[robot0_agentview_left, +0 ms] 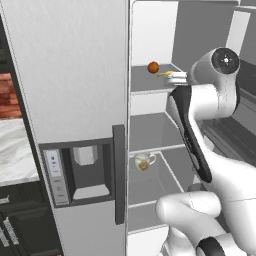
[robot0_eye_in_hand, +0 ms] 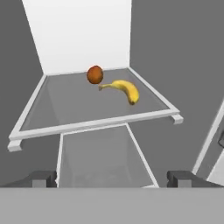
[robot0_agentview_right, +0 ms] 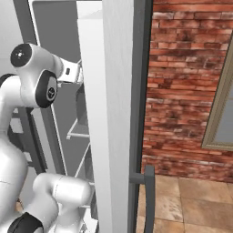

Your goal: Pick the banana and mango from the fridge and place them on the plate next to the blender to make a fruit smoothie.

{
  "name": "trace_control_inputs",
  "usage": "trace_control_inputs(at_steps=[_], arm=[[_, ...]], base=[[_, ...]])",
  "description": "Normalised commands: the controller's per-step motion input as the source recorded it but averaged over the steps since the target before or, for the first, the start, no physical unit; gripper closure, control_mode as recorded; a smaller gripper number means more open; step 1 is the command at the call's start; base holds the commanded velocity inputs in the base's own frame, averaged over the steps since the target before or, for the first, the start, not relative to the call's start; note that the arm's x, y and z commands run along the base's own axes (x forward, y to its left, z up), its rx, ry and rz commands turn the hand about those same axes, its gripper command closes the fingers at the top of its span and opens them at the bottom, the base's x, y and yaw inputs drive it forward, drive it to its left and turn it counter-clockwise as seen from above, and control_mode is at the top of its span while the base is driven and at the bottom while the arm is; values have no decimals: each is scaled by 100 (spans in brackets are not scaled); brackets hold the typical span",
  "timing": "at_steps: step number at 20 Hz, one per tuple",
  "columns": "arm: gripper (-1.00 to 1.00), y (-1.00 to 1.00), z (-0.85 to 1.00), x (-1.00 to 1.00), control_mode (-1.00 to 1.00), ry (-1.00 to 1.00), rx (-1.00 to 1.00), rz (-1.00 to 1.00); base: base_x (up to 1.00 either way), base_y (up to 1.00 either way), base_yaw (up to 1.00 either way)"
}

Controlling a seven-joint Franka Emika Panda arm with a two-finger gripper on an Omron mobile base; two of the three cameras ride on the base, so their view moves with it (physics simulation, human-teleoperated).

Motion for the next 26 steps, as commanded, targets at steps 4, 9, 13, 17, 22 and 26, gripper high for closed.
trace_control_inputs(at_steps=[4, 9, 13, 17, 22, 26], arm=[[-100, 0, 0, 58, -100, 19, 0, 0], [-100, -5, -37, 44, -100, 11, -2, 0], [-100, -8, -25, 75, -100, 6, 0, 0], [-100, -24, -6, 72, -100, 2, 0, 0], [-100, -30, -29, 62, -100, 3, 1, 0], [-100, -31, -31, 56, -100, 1, 2, 0]], base=[[0, 0, 0], [0, 0, 0], [0, 0, 0], [0, 0, 0], [0, 0, 0], [0, 0, 0]])
